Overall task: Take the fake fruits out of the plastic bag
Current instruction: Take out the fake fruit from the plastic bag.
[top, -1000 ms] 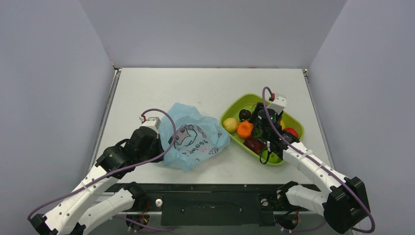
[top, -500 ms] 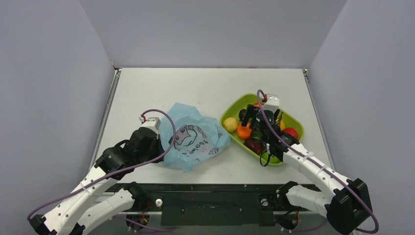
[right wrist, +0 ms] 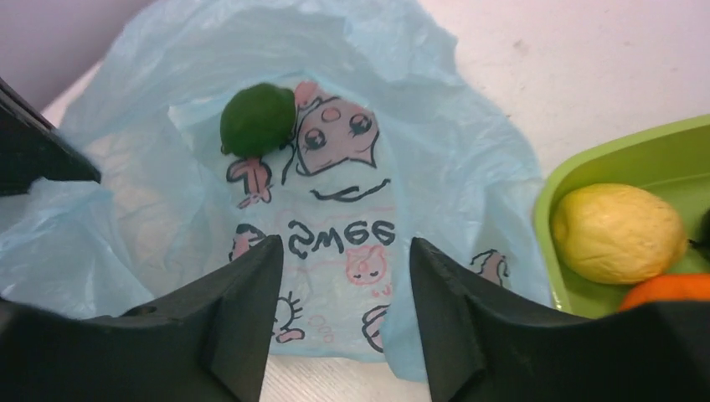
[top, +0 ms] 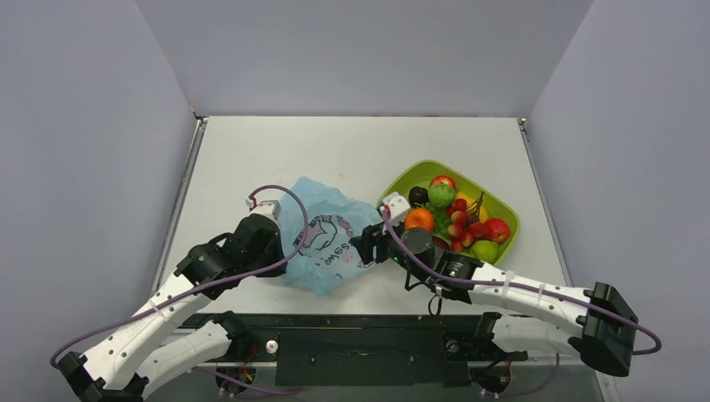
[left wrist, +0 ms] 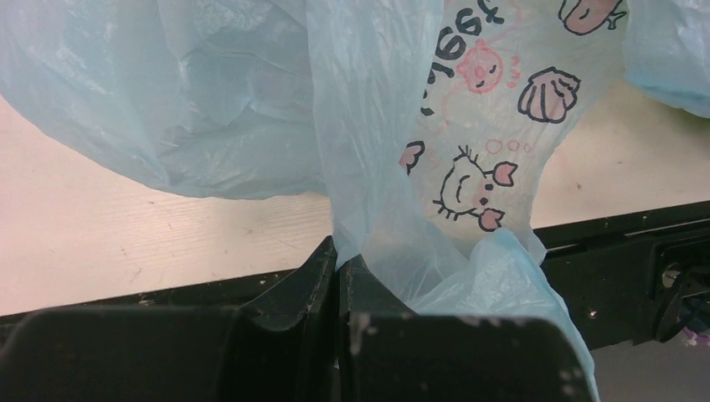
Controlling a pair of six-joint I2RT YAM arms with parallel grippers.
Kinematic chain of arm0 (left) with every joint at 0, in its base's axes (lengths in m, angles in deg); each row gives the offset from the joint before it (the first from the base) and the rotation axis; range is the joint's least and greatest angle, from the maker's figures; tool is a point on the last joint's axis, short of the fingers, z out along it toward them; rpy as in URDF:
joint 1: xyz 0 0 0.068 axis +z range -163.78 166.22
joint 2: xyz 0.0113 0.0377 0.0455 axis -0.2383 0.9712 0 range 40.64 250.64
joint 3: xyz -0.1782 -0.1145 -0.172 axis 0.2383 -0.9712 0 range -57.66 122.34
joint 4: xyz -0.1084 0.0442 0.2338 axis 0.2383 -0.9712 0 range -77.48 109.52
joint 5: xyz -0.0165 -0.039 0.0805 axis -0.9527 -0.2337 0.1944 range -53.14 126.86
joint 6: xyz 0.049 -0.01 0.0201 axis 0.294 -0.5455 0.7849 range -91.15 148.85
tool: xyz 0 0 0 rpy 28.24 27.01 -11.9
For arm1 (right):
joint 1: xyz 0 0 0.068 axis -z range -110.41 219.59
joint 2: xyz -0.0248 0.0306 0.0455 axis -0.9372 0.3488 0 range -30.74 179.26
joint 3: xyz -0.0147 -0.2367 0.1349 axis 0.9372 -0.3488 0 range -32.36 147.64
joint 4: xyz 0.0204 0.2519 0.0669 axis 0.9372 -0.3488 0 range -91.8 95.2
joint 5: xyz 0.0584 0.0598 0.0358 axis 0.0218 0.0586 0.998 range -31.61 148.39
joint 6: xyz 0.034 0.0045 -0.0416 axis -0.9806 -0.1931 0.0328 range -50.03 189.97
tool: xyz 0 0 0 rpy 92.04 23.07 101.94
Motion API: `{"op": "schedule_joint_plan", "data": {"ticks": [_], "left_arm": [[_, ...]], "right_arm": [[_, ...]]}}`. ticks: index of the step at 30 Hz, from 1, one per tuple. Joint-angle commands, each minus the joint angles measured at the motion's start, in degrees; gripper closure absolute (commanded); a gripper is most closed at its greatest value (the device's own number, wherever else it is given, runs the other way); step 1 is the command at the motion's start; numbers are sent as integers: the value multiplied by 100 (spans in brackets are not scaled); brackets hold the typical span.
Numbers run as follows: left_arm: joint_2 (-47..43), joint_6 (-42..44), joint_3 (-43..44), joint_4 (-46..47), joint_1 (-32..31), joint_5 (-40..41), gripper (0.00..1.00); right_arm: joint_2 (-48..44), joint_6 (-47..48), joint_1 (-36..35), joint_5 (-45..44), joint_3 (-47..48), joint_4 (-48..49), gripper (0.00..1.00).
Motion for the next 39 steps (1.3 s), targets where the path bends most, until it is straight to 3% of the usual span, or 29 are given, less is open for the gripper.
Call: {"op": "schedule_joint_plan", "data": {"ticks": [1,6,12,19,25,28,32,39], "left_arm": [[-22,-333,4,580,-37,-345,100],[-210,-656,-408,1334,-40,-839,100],[-574,-855,-763,1549,-41,-1391,100],[-417,-627,-489,1606,-43,-1725,100],[565,-604,8,2500,-113,-2254,100],[1383,-668,583,2747,-827,-2115,100],[1927,-836,1159,2770,-1727,-1588,100],[1166,-1254,313,2178,-1529,-861,100]], "right_arm": [[862,-46,-61,648,319,354,52],[1854,-375,37,974,607,606,58],[2762,-489,133,1451,974,1068,62],[3725,-931,271,2011,1156,2336,64],[4415,-1338,261,2235,1265,3625,46],[4625,-1393,229,2106,1123,4318,31],[4779,-1289,160,1950,662,5236,21],[5006,-1288,52,2013,409,5792,17]]}}
